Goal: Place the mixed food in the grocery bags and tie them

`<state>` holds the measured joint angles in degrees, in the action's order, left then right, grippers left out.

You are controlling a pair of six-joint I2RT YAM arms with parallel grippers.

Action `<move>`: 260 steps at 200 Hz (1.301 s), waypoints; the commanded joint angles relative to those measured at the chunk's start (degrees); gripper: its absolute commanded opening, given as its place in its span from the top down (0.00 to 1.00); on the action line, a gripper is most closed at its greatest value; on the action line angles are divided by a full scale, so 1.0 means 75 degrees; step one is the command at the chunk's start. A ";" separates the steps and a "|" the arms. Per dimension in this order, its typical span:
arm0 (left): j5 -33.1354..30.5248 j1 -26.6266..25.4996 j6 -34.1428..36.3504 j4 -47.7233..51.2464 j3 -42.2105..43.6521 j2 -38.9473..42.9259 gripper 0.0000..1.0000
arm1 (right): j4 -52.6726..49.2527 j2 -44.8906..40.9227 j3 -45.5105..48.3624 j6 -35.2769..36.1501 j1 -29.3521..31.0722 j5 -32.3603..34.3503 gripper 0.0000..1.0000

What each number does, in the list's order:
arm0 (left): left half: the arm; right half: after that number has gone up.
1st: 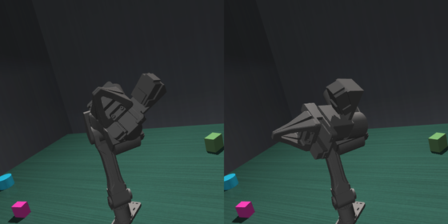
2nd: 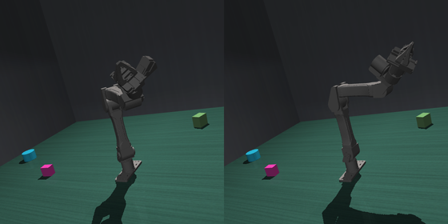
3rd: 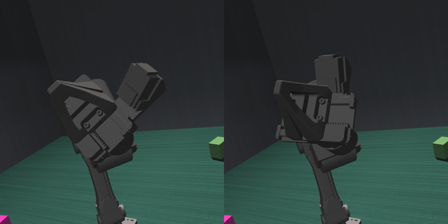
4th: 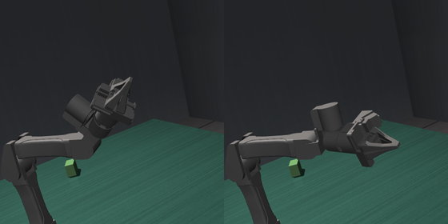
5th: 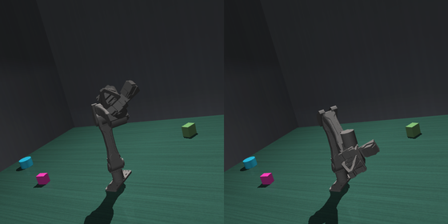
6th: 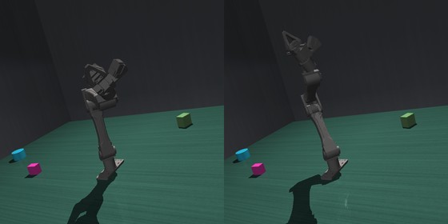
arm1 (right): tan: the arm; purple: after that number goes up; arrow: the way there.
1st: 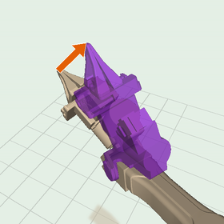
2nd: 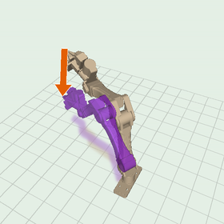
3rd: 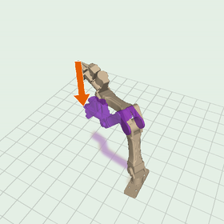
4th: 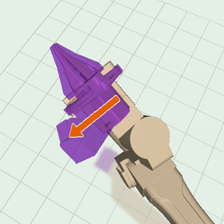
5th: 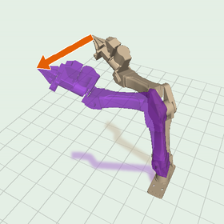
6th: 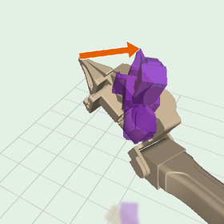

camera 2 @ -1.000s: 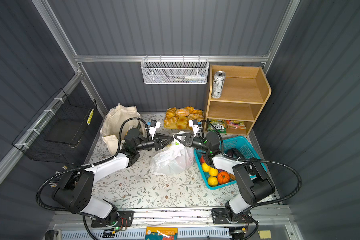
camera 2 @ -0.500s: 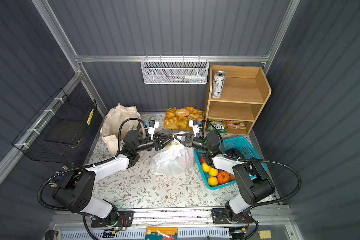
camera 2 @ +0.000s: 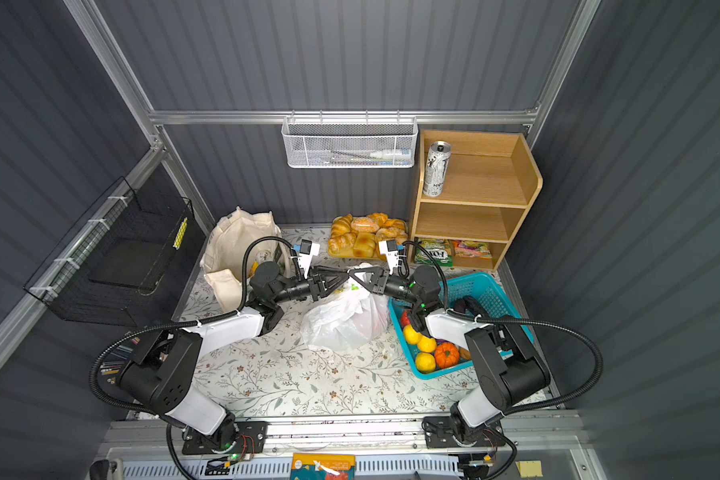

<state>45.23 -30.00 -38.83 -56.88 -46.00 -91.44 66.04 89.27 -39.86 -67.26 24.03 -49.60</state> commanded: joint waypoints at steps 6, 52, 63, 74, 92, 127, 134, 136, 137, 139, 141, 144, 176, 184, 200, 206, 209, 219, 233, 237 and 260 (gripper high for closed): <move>0.0248 -0.0051 -0.0159 -0.0474 0.0035 -0.0148 0.82 | 0.0337 -0.0077 0.0033 0.0067 0.0006 -0.0077 1.00; 0.0259 -0.0051 -0.0225 -0.0537 -0.0008 -0.0119 1.00 | 0.0271 -0.0091 0.0040 0.0063 -0.0003 -0.0031 1.00; 0.0241 -0.0046 -0.0204 -0.0502 -0.0008 -0.0081 1.00 | 0.0218 -0.0114 0.0047 0.0068 -0.0022 -0.0029 0.90; 0.0204 -0.0050 -0.0184 -0.0450 0.0004 -0.0038 1.00 | 0.0157 -0.0169 0.0072 0.0062 -0.0050 -0.0031 0.73; 0.0103 -0.0043 -0.0055 -0.0287 0.0027 0.0077 1.00 | 0.0021 -0.0349 0.0151 0.0067 -0.0133 -0.0016 0.54; -0.0394 -0.0043 0.0419 0.0213 0.0158 0.0440 1.00 | -0.0266 -0.0760 0.0472 0.0070 -0.0327 -0.0022 0.38; -0.0506 -0.0043 0.0474 0.0236 0.0185 0.0502 1.00 | -0.0293 -0.0823 0.0551 0.0074 -0.0348 -0.0036 0.37; -0.0531 -0.0043 0.0489 0.0245 0.0190 0.0515 1.00 | -0.0311 -0.0833 0.0579 0.0068 -0.0354 -0.0041 0.36; -0.0539 -0.0043 0.0495 0.0253 0.0191 0.0523 1.00 | -0.0316 -0.0849 0.0591 0.0065 -0.0355 -0.0042 0.36; -0.0559 -0.0043 0.0509 0.0249 0.0197 0.0538 1.00 | -0.0329 -0.0866 0.0615 0.0072 -0.0359 -0.0048 0.35; -0.0579 -0.0043 0.0512 0.0249 0.0208 0.0542 1.00 | -0.0335 -0.0876 0.0632 0.0074 -0.0363 -0.0053 0.35; -0.0601 -0.0043 0.0525 0.0257 0.0214 0.0564 1.00 | -0.0333 -0.0908 0.0671 0.0074 -0.0376 -0.0060 0.34; -0.0742 -0.0043 0.0621 0.0338 0.0179 0.0692 1.00 | -0.0422 -0.1326 0.1182 0.0074 -0.0392 -0.0159 0.30; -0.0764 -0.0042 0.0658 0.0375 0.0173 0.0729 1.00 | -0.0460 -0.1437 0.1348 0.0086 -0.0392 -0.0160 0.30; -0.0770 -0.0043 0.0702 0.0424 0.0145 0.0776 1.00 | -0.0497 -0.1650 0.1684 0.0100 -0.0393 -0.0142 0.32; -0.0769 -0.0043 0.0693 0.0430 0.0155 0.0797 1.00 | -0.0483 -0.1695 0.1815 0.0103 -0.0396 -0.0127 0.33; -0.0769 -0.0043 0.0704 0.0435 0.0146 0.0817 1.00 | -0.0460 -0.1722 0.1878 0.0098 -0.0392 -0.0125 0.34; -0.0769 -0.0043 0.0753 0.0486 0.0142 0.0854 1.00 | -0.0388 -0.1768 0.2096 0.0088 -0.0385 -0.0119 0.36; -0.0752 -0.0049 0.0780 0.0530 0.0130 0.0889 1.00 | -0.0375 -0.1805 0.2302 0.0106 -0.0314 -0.0113 0.40; -0.0746 -0.0044 0.0773 0.0527 0.0131 0.0891 1.00 | -0.0365 -0.1796 0.2349 0.0101 -0.0273 -0.0104 0.41; -0.0725 -0.0045 0.0794 0.0518 0.0133 0.0914 1.00 | -0.0227 -0.1601 0.2478 0.0093 -0.0052 -0.0008 0.47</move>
<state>40.01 -30.06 -34.59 -52.29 -44.97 -86.26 62.15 76.44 -21.93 -67.02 22.09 -49.74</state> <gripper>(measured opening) 0.048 0.553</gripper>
